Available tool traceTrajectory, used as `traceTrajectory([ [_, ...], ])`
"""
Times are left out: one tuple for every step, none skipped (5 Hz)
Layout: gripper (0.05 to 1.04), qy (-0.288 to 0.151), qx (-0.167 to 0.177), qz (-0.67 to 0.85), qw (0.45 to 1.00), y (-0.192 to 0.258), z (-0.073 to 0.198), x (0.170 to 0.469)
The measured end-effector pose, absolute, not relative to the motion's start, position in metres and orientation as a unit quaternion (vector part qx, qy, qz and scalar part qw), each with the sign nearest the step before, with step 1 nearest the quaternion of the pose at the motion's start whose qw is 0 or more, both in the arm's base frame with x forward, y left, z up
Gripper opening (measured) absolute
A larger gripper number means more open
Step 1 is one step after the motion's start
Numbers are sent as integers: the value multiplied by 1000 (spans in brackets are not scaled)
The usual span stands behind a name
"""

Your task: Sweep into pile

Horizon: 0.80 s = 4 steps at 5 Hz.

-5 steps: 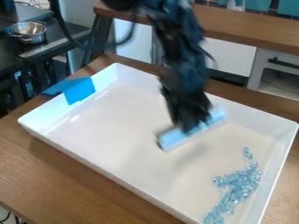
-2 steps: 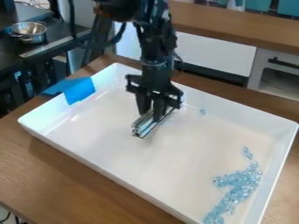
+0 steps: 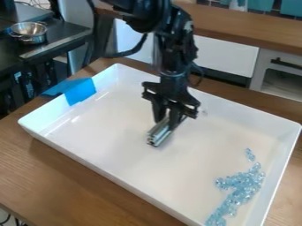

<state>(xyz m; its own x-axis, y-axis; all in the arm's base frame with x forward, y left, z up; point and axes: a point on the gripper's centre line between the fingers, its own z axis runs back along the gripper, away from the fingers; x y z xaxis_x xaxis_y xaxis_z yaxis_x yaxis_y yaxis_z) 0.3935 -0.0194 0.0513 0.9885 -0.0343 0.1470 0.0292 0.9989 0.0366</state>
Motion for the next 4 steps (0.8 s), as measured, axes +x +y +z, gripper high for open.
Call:
traceTrajectory([
  [339, -77, 7, -42, 996, -39, 52, 393],
  [339, -81, -2, -66, 995, -53, 51, 393],
  [339, -84, -2, -86, 993, -66, 51, 392],
  [339, -82, -2, -116, 990, -76, 48, 390],
])
